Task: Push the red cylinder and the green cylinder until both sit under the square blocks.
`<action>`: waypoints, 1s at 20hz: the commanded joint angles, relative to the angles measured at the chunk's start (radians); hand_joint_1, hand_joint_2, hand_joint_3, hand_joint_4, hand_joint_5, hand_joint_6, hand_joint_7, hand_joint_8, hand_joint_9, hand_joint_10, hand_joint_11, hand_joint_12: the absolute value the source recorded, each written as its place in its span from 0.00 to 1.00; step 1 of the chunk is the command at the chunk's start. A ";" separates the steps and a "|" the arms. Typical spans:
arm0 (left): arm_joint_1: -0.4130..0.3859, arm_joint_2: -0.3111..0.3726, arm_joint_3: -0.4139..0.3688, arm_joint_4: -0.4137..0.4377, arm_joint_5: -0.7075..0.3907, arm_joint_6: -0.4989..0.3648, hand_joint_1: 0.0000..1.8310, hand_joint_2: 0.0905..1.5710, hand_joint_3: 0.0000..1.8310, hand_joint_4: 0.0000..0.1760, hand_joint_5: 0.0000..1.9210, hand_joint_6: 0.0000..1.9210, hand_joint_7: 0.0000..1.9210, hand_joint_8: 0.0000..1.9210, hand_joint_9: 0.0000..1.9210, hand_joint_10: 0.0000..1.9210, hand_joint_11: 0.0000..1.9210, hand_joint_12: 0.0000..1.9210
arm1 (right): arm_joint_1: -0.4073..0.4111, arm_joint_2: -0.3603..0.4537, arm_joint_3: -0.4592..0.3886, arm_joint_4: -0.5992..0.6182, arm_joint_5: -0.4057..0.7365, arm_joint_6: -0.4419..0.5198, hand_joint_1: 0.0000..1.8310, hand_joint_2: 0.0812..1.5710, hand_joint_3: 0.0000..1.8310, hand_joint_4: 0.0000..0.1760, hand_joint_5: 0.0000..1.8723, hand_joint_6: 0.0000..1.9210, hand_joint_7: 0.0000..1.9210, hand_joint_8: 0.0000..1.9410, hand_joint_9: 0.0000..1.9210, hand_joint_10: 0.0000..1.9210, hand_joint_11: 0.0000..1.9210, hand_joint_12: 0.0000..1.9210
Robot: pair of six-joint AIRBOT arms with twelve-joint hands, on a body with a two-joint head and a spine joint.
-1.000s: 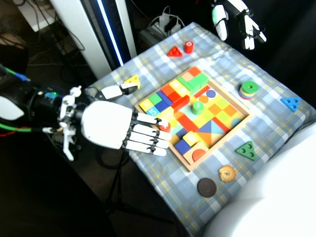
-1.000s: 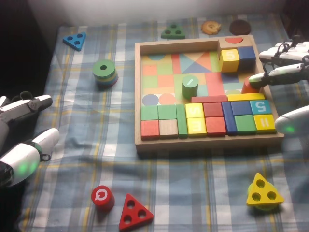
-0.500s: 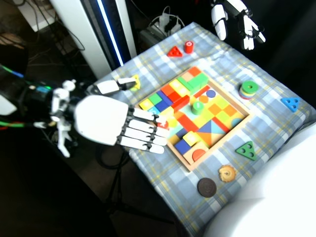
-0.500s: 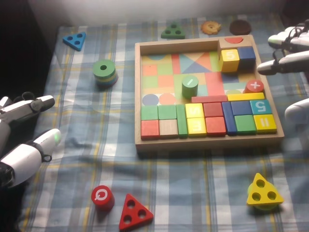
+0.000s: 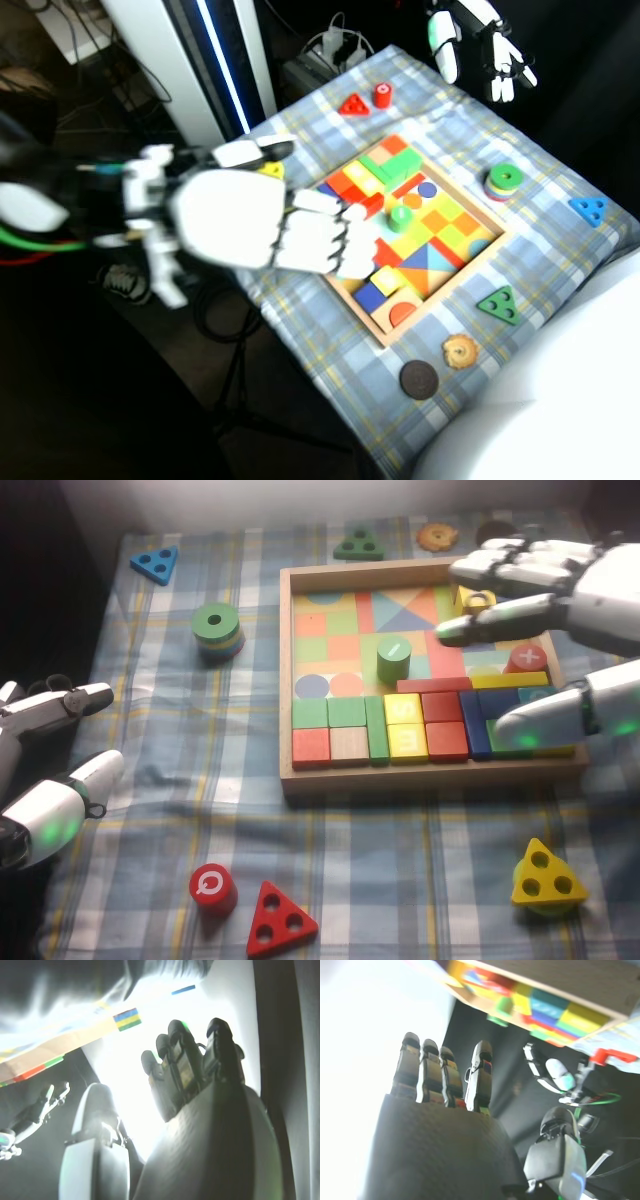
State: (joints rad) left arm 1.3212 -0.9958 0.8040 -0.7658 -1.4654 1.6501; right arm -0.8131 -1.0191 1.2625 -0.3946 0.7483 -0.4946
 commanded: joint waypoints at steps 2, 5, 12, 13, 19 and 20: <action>-0.008 -0.003 0.006 0.036 -0.111 -0.008 0.40 0.81 0.00 0.08 0.32 0.00 0.27 0.00 0.23 0.00 0.00 0.00 | 0.038 -0.037 0.034 0.019 0.090 0.014 0.00 0.48 0.00 0.84 0.20 0.00 0.00 0.00 0.00 0.00 0.00 0.00; -0.008 -0.003 0.006 0.036 -0.110 -0.008 0.40 0.81 0.00 0.01 0.32 0.00 0.27 0.00 0.23 0.00 0.00 0.00 | 0.051 -0.101 0.092 -0.016 0.075 0.070 0.00 0.48 0.00 0.82 0.17 0.00 0.00 0.00 0.00 0.00 0.00 0.00; -0.008 -0.006 0.007 0.038 -0.112 -0.008 0.44 0.80 0.00 0.00 0.34 0.01 0.29 0.00 0.24 0.01 0.00 0.00 | 0.061 -0.161 0.142 -0.043 0.033 0.078 0.00 0.50 0.00 0.58 0.20 0.01 0.00 0.00 0.00 0.00 0.00 0.00; -0.008 -0.006 0.006 0.038 -0.112 -0.008 0.43 0.80 0.00 0.00 0.34 0.00 0.28 0.00 0.24 0.00 0.00 0.00 | 0.061 -0.166 0.147 -0.047 0.024 0.078 0.00 0.49 0.00 0.66 0.20 0.01 0.00 0.00 0.00 0.00 0.00 0.00; -0.008 -0.005 0.006 0.036 -0.111 -0.008 0.42 0.81 0.00 0.05 0.33 0.00 0.28 0.00 0.24 0.00 0.00 0.00 | 0.061 -0.169 0.149 -0.099 -0.019 0.091 0.00 0.52 0.01 0.63 0.20 0.00 0.00 0.00 0.00 0.00 0.00 0.00; -0.008 -0.005 0.006 0.036 -0.111 -0.008 0.43 0.80 0.00 0.00 0.33 0.00 0.29 0.00 0.25 0.00 0.00 0.00 | 0.061 -0.159 0.140 -0.111 -0.026 0.091 0.00 0.53 0.01 0.42 0.21 0.01 0.00 0.00 0.00 0.00 0.00 0.00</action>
State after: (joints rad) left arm 1.3212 -0.9958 0.8040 -0.7628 -1.4651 1.6501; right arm -0.7628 -1.1751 1.3964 -0.5255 0.6479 -0.4072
